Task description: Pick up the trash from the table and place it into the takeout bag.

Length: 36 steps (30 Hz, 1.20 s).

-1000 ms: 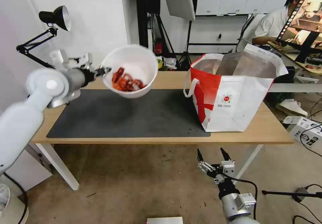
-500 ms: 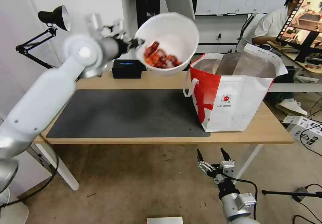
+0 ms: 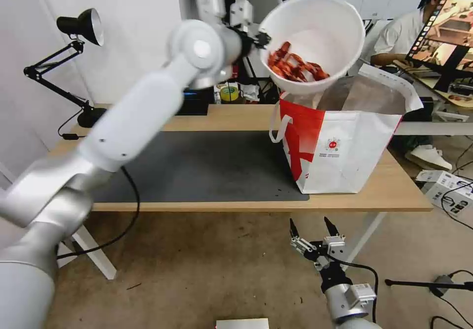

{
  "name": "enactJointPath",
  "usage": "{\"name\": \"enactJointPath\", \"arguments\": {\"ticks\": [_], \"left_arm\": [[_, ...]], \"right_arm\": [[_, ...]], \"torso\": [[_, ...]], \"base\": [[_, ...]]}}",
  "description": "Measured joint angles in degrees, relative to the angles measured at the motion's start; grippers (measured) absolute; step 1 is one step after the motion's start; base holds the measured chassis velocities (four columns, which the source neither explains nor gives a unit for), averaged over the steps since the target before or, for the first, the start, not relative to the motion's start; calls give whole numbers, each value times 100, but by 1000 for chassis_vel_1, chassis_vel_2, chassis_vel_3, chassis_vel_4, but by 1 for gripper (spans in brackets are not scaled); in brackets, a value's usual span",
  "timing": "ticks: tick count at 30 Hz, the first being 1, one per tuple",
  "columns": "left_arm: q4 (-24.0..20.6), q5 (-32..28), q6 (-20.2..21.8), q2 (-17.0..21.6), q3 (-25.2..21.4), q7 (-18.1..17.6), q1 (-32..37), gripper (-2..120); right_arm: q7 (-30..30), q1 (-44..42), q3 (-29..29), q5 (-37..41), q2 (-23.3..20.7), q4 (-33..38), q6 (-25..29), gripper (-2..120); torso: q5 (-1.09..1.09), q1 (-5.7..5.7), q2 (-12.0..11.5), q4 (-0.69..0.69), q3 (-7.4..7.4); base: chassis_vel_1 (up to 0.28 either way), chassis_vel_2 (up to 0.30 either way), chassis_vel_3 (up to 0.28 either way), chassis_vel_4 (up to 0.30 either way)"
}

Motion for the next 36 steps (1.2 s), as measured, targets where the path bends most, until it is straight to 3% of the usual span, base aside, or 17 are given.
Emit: {"name": "enactJointPath", "arguments": {"ticks": [5, 13, 18, 20, 30, 33, 36], "left_arm": [[678, 472, -176, -455, 293, -91, -56, 0], [1174, 1232, -455, -916, 603, -429, -4, 0], [1116, 1663, -592, -928, 783, -303, 122, 0], [999, 1947, -630, -848, 927, -65, 170, 0], [679, 2070, -646, -682, 1141, 380, 174, 0], [629, 2071, -615, -625, 1191, 518, 156, 0], [562, 2148, -303, -516, 1256, 743, 135, 1]], "right_arm": [[0, 0, 0, 0, 0, 0, 0, 100], [0, 0, 0, 0, 0, 0, 0, 100], [0, 0, 0, 0, 0, 0, 0, 100], [0, 0, 0, 0, 0, 0, 0, 100], [0, 0, 0, 0, 0, 0, 0, 100], [0, 0, 0, 0, 0, 0, 0, 100], [0, 0, 0, 0, 0, 0, 0, 100]], "torso": [[0, 0, 0, 1, 0], [-1, 0, 0, 1, 0], [-1, 0, 0, 0, 0], [-1, 0, 0, 1, 0], [-1, 0, 1, 1, -1], [-2, 0, 1, 1, -1], [-2, -1, 1, 1, 0]], "base": [[0, 0, 0, 0], [0, 0, 0, 0], [0, 0, 0, 0], [0, 0, 0, 0], [0, 0, 0, 0], [0, 0, 0, 0], [0, 0, 0, 0]]}}
